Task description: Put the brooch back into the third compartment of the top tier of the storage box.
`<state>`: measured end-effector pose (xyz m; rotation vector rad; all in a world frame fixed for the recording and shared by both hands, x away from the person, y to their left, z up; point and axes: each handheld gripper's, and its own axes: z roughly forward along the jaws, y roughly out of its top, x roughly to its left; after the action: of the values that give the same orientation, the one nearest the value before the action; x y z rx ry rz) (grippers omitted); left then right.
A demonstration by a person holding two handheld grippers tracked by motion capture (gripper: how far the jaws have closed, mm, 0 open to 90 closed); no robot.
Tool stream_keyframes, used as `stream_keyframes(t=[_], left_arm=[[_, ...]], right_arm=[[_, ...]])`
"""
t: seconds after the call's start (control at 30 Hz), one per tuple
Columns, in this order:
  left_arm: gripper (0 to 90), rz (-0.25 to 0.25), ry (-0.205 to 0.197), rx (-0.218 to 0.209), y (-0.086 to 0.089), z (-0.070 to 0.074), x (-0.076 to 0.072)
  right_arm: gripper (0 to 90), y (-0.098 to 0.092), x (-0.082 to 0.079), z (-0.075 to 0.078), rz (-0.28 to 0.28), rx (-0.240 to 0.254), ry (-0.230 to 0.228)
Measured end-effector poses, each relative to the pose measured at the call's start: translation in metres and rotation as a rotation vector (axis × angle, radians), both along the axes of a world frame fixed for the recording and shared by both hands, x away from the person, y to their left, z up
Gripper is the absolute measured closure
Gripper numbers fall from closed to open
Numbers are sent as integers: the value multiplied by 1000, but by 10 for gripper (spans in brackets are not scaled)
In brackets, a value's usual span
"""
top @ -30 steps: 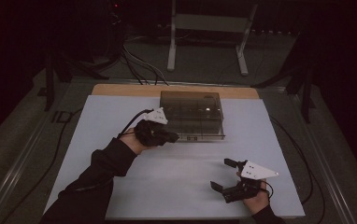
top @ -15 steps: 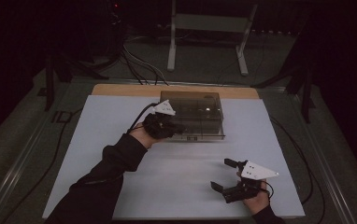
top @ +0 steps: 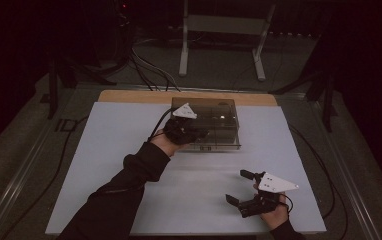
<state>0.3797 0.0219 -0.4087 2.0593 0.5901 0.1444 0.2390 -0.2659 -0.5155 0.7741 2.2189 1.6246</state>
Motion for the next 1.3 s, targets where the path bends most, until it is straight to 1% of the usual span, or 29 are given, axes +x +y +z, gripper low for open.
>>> stream_keyframes(t=[0.03, 0.1, 0.17, 0.27, 0.5, 0.63, 0.67, 0.8, 0.93, 1.0, 1.07, 1.13, 1.27, 1.3], left_arm=[[870, -4, 2, -8, -2, 0, 1], [870, -4, -11, -9, -5, 1, 2], [870, 0, -4, -29, -8, 2, 4], [871, 4, -10, -40, -14, 4, 6], [870, 28, -17, -55, -28, 6, 12], [870, 34, -10, -60, -36, 5, 16], [870, 39, -16, -60, -38, 5, 17], [869, 38, 5, -70, -47, 1, 21], [869, 42, 12, -74, -56, -3, 24], [869, 45, 29, -85, -59, -5, 26], [869, 43, 32, -78, -63, -7, 27], [869, 35, 54, -91, -66, -9, 27], [869, 25, 66, -91, -72, -16, 26], [868, 26, 66, -83, -73, -17, 27]], right_arm=[[0, 0, 0, 0, 0, 1, 1], [0, 0, 0, 0, 0, -2, -4], [0, 0, 0, 0, 0, -3, -4], [0, 0, 0, 0, 0, -1, -3], [0, 0, -1, 0, 1, 3, -4], [0, -1, 0, 0, 1, 5, 0], [0, -1, -1, 0, 2, 6, -1], [0, -1, 0, 0, 2, 7, 1], [0, -1, 0, 0, 2, 9, 2], [0, -1, 0, 0, 2, 10, 1], [0, -1, 0, 0, 3, 8, 0], [0, -1, 0, 0, 4, 10, 3], [0, -1, 0, 0, 9, 9, 2], [0, -1, 0, 0, 10, 10, 4]])
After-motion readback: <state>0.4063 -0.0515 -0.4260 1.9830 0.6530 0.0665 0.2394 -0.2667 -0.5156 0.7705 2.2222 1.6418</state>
